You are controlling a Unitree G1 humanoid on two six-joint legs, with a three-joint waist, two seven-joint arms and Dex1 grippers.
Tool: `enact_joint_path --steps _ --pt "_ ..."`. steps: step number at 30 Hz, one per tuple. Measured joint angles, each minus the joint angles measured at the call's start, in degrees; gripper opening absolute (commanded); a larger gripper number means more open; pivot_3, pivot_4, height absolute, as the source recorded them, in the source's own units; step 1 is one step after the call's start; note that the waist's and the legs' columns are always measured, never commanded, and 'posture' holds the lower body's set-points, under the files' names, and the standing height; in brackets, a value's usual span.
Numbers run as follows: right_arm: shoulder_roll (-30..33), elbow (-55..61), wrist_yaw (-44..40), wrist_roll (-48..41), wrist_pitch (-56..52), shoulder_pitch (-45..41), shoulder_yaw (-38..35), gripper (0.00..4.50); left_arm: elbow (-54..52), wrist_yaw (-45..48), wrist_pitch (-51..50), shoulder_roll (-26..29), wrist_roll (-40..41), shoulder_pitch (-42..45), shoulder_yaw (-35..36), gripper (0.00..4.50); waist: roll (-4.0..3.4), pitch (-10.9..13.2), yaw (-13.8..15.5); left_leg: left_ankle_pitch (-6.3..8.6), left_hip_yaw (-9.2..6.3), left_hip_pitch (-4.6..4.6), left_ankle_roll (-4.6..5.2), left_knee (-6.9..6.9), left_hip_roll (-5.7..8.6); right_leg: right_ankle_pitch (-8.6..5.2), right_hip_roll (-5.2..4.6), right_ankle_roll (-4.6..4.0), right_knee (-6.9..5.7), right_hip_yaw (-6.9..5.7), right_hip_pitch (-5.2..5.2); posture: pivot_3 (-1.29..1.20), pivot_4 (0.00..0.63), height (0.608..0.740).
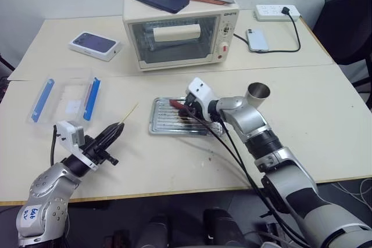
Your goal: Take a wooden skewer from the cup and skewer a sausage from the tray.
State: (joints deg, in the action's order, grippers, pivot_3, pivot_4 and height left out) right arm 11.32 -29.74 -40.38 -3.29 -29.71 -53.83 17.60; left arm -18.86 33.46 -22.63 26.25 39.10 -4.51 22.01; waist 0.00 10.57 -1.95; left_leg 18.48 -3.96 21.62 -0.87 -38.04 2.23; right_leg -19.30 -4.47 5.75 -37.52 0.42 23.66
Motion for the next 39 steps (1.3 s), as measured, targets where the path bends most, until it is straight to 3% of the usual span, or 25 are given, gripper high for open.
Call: enact_joint_path --steps 3,8,20,24,27,31,39 --pt "-0.2 -0.1 -0.1 0.2 0.9 0.3 0.0 1.92 -0.3 0.0 0.0 0.0 0.0 0.0 0.0 0.0 0.0 0.0 0.0 0.0 0.0 0.0 0.0 0.0 0.0 0.0 0.0 0.0 0.0 0.0 0.0 0.0 0.15 0.74" --pt "-0.8 -0.1 -0.8 0.2 1.8 0.9 -0.3 0.87 -0.4 0.2 -0.1 0.0 0.0 0.0 0.0 0.0 0.0 0.0 0.0 0.0 0.0 0.0 0.0 0.0 0.0 0.0 0.0 0.0 0.0 0.0 0.0 0.0 0.15 0.74" --pt "0.7 1.6 -5.5 0.3 4.0 2.6 -0.4 0.87 -0.3 2.3 -1.2 2.1 0.2 0.8 0.1 0.0 0.0 0.0 0.2 0.0 0.0 0.0 0.0 0.0 0.0 0.0 0.0 0.0 0.03 0.0 0.0 0.0 0.15 0.74" --pt "6.0 12.5 -15.3 -5.9 2.8 4.8 -1.9 0.87 -0.5 7.0 -3.3 6.7 2.9 1.5 0.2 0.0 0.0 0.0 0.3 0.01 -0.03 0.05 0.02 0.02 0.0 0.0 -0.01 0.0 0.09 -0.01 0.01 0.0 0.15 0.74" --pt "15.8 26.2 -26.5 -14.0 -2.1 5.0 -4.8 0.87 -1.3 14.1 -6.6 14.6 5.5 1.5 0.3 0.0 0.0 0.0 0.5 0.03 -0.15 0.07 0.04 0.09 -0.01 -0.01 -0.04 -0.02 0.26 -0.09 -0.08 0.0 0.15 0.74" --pt "27.3 34.9 -39.3 -18.9 -2.8 8.5 -5.4 0.87 -3.1 22.9 -10.1 23.6 8.1 1.9 0.3 0.0 0.01 0.0 0.5 0.09 -0.14 -0.01 0.14 0.17 -0.01 -0.01 -0.07 -0.02 0.56 -0.09 -0.29 0.0 0.15 0.74" --pt "30.8 35.5 -44.4 -19.5 0.3 12.0 -4.4 0.87 -3.5 28.5 -14.2 26.5 9.5 11.0 -7.3 0.0 -0.04 0.0 0.3 0.02 -0.05 -0.02 0.02 0.31 -0.11 -0.01 0.01 -0.02 0.49 -0.06 -0.15 0.0 0.15 0.74"
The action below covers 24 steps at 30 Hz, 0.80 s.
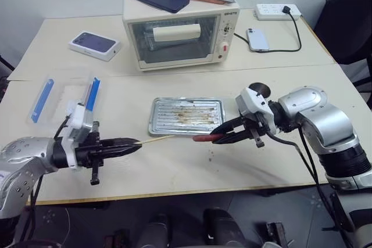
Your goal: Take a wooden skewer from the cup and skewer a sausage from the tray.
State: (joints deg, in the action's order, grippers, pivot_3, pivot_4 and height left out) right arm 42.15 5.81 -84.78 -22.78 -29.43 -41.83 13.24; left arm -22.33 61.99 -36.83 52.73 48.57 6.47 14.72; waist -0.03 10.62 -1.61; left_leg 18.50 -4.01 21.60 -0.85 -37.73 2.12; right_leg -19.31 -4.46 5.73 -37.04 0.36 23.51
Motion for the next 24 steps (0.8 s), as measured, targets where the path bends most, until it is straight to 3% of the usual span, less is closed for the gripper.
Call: enact_joint_path --steps 8,24 --pt "-0.8 0.5 1.3 -0.4 0.6 0.0 0.0 0.87 1.3 1.0 0.1 -1.2 -2.0 3.0 -4.7 0.0 0.0 0.0 0.1 0.01 0.0 0.02 0.01 -0.02 0.02 0.0 -0.02 0.0 0.02 0.0 0.0 0.0 0.15 0.74" --pt "-1.5 2.5 3.2 -0.8 -0.8 0.2 0.0 0.87 3.0 1.4 1.1 -3.9 -3.8 5.4 -6.2 0.0 0.0 0.0 0.1 0.0 0.0 0.02 0.01 -0.06 0.03 0.0 -0.02 0.0 -0.01 0.0 -0.01 0.0 0.15 0.74"
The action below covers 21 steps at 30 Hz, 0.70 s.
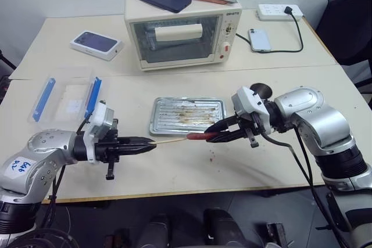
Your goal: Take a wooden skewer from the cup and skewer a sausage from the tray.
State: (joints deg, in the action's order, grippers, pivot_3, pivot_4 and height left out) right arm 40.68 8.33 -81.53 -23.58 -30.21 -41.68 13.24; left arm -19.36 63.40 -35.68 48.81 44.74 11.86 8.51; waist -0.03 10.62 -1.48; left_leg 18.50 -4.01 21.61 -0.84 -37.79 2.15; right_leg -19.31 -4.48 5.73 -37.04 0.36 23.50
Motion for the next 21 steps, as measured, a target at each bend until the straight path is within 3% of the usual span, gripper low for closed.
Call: enact_joint_path --steps 21 --pt "0.8 -0.4 -1.2 0.5 0.5 0.7 0.0 0.87 1.7 2.5 0.1 0.8 -0.3 -0.8 0.6 0.0 0.0 0.0 0.0 0.0 0.0 0.0 0.0 -0.02 0.0 0.0 0.0 0.0 -0.02 0.0 0.0 0.0 0.15 0.74"
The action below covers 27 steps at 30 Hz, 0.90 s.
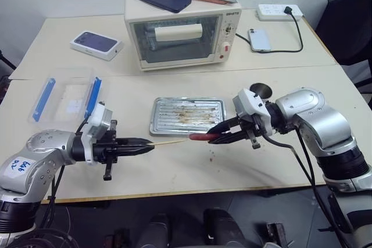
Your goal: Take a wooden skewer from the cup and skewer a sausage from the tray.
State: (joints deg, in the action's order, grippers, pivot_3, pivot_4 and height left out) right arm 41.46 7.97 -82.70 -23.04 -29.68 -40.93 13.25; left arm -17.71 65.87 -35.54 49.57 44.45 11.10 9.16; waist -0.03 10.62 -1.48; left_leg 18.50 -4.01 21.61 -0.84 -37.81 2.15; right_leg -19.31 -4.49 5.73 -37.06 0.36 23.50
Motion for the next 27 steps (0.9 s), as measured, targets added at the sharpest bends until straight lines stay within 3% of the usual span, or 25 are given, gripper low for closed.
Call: enact_joint_path --steps 2,6,27 --pt "0.0 -0.4 -0.3 0.2 0.1 0.0 0.0 0.87 0.0 0.0 0.0 0.0 0.0 0.0 0.0 0.0 0.0 0.0 0.0 0.0 0.0 0.0 0.0 0.0 0.0 0.0 0.0 0.0 0.0 0.0 0.0 0.0 0.15 0.74" --pt "0.0 -0.9 -0.4 0.3 0.5 0.0 0.0 0.34 -0.2 -0.3 0.0 0.0 0.0 0.0 0.0 0.0 0.0 0.0 0.0 0.0 0.0 0.0 0.0 0.0 0.0 0.0 0.0 0.0 0.0 0.0 0.0 0.0 0.15 0.74" --pt "0.7 -1.3 -0.8 1.5 0.6 1.0 0.6 0.33 -1.6 -1.3 -0.7 -0.8 0.3 0.8 -0.2 0.0 0.0 0.0 0.0 0.0 0.0 0.0 0.0 -0.04 0.01 0.0 0.0 0.0 -0.04 0.0 0.0 0.0 0.15 0.74"
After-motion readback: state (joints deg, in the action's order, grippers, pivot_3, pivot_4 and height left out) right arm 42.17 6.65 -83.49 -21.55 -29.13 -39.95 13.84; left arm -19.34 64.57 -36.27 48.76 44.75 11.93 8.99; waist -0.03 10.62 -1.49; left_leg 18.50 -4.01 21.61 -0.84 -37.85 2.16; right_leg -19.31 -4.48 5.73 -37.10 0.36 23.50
